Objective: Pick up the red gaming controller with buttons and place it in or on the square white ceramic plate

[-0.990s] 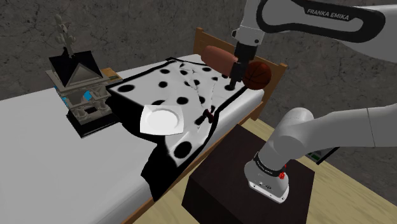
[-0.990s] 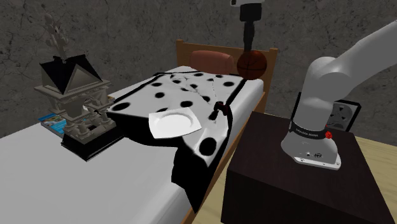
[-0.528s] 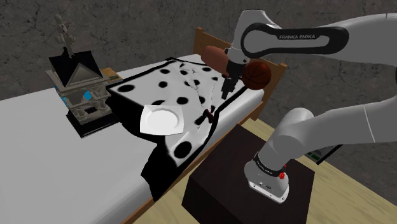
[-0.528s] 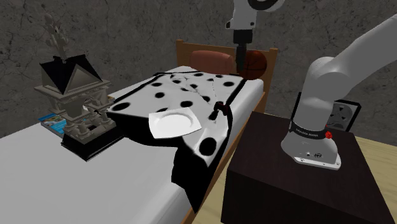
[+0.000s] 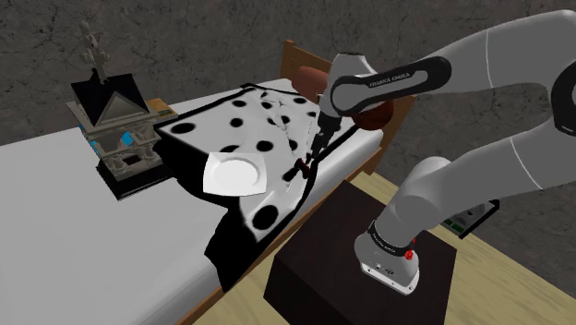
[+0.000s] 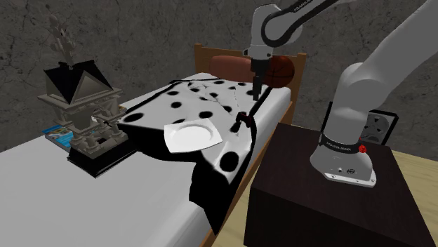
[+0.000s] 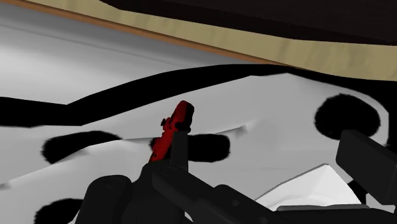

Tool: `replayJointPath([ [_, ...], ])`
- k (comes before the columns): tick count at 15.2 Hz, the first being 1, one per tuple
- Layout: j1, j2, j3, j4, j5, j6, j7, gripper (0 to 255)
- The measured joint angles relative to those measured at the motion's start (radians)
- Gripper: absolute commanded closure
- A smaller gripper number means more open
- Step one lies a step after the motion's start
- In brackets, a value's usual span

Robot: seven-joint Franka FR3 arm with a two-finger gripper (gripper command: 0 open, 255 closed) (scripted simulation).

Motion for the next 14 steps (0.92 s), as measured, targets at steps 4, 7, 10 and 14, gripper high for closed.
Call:
replayJointPath([
  [4,0.001,0.145,-0.032,-0.022,0.002,0.181,-0.038,0],
  [7,0.01,0.293,-0.065,-0.003,0.026,0.32,-0.089,0],
  [10,0.025,0.423,-0.087,0.01,0.075,0.445,-0.144,0],
  [14,0.038,0.501,-0.087,0.013,0.125,0.518,-0.181,0],
])
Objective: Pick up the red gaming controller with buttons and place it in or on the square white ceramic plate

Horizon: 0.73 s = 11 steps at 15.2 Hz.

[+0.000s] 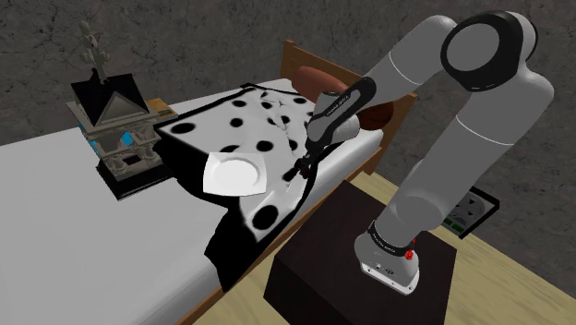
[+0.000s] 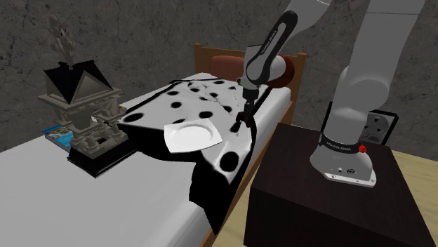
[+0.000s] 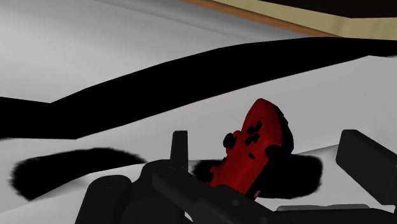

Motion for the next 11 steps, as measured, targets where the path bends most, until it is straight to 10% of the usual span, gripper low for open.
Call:
replayJointPath([
  [10,0.005,0.07,0.007,0.004,0.062,0.063,-0.047,0],
  [11,0.005,0.07,0.007,0.004,0.062,0.063,-0.047,255],
])
